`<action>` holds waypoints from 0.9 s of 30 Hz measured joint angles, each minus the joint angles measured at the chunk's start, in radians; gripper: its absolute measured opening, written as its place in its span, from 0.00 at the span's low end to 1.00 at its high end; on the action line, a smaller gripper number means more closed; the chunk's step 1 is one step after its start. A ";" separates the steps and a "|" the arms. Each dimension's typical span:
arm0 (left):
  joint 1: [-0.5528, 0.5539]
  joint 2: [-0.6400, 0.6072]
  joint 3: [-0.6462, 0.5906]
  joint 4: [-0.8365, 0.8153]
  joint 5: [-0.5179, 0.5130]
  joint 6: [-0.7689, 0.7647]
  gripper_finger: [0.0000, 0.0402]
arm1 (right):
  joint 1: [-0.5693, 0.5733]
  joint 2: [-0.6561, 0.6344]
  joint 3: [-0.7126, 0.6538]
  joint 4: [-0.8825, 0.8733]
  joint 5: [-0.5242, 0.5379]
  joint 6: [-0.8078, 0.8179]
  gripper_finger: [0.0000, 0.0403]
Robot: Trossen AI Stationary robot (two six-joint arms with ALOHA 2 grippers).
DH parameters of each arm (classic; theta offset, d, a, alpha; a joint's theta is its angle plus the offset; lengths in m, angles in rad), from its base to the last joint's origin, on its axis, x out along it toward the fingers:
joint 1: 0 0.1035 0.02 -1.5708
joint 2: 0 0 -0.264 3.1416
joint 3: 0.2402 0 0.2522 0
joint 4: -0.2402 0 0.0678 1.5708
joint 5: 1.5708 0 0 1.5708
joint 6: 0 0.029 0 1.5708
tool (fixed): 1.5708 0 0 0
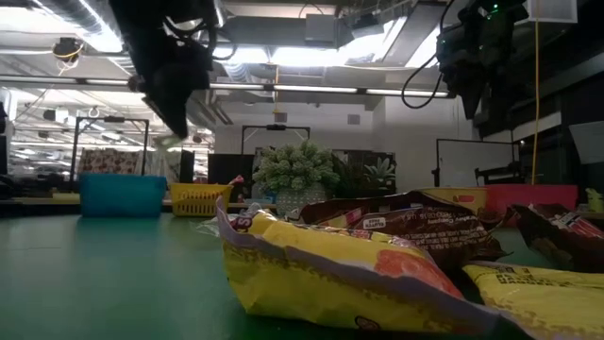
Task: Sort candy
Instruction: Put the green gummy into the blue bin
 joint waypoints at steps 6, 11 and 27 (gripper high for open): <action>0.165 -0.052 0.000 -0.137 -0.043 -0.005 0.00 | 0.000 0.000 0.000 0.000 -0.001 0.001 0.65; 0.248 -0.052 0.000 -0.193 -0.035 -0.061 0.06 | 0.000 0.000 0.000 0.002 0.000 0.002 0.65; 0.289 -0.052 0.000 -0.149 0.070 -0.193 0.43 | 0.000 0.000 0.000 0.019 0.000 0.002 0.65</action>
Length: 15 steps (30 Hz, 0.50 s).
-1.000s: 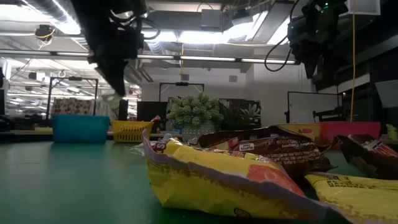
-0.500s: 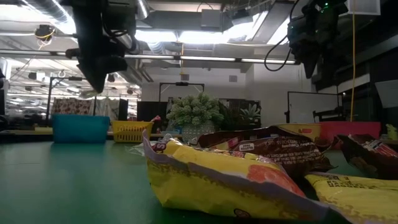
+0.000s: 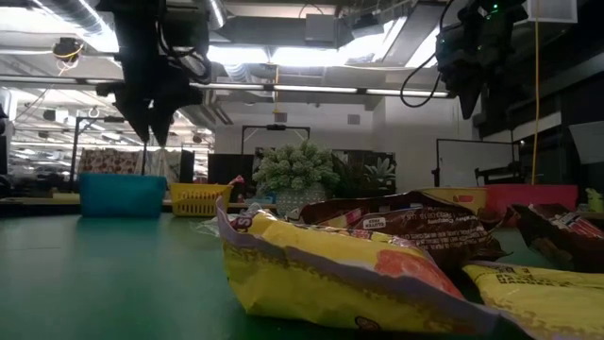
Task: Sort candy
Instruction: Put the green gummy into the blue bin
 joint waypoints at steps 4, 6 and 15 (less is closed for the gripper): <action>-0.020 0.000 0.000 0.086 0.201 -0.001 0.44 | 0.000 0.000 0.000 0.000 0.000 0.000 0.65; -0.052 0.000 0.000 0.148 0.290 0.014 0.45 | 0.000 0.000 0.000 0.000 0.000 0.000 0.65; -0.333 0.041 0.000 0.497 0.358 0.242 0.44 | 0.000 0.000 0.000 0.000 0.000 0.000 0.65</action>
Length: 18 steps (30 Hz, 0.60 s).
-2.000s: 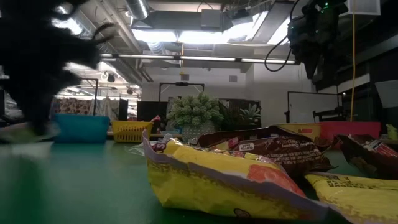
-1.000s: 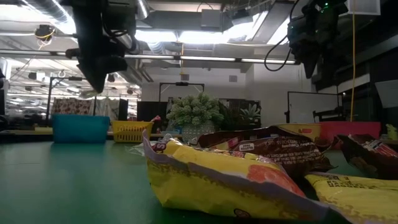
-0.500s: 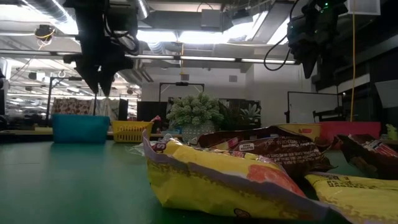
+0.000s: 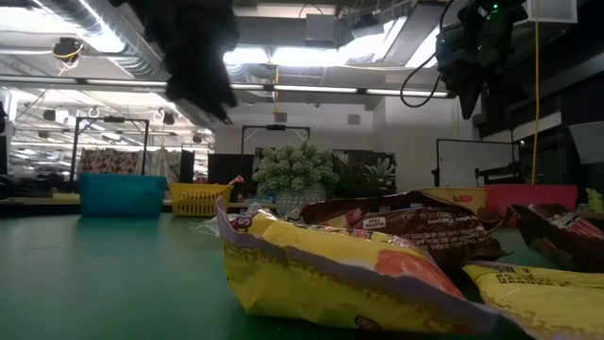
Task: Sort candy
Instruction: Put the green gummy into the blue bin
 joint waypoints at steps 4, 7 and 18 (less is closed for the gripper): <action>-0.129 0.070 0.000 0.161 -0.019 0.152 0.44 | 0.000 0.000 0.000 0.000 0.000 0.000 0.65; -0.205 0.137 0.000 0.261 -0.042 0.270 0.44 | 0.000 0.000 0.000 0.000 0.000 0.000 0.65; -0.303 0.389 0.000 0.413 -0.149 0.404 0.44 | 0.000 0.000 0.000 0.000 0.000 0.000 0.65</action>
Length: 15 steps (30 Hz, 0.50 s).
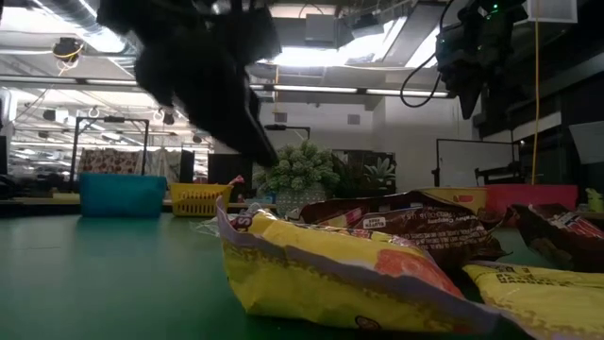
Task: Sort candy
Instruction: Put the green gummy into the blue bin
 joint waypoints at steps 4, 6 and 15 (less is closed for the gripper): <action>0.007 0.061 0.000 0.000 -0.025 0.013 0.44 | 0.000 0.000 0.000 0.000 0.000 0.000 0.65; 0.010 0.083 0.000 0.000 -0.022 0.028 0.44 | 0.000 0.000 0.000 0.000 0.000 0.000 0.65; 0.035 0.126 0.000 -0.038 -0.018 0.036 0.44 | 0.000 0.000 0.000 0.000 0.000 0.000 0.65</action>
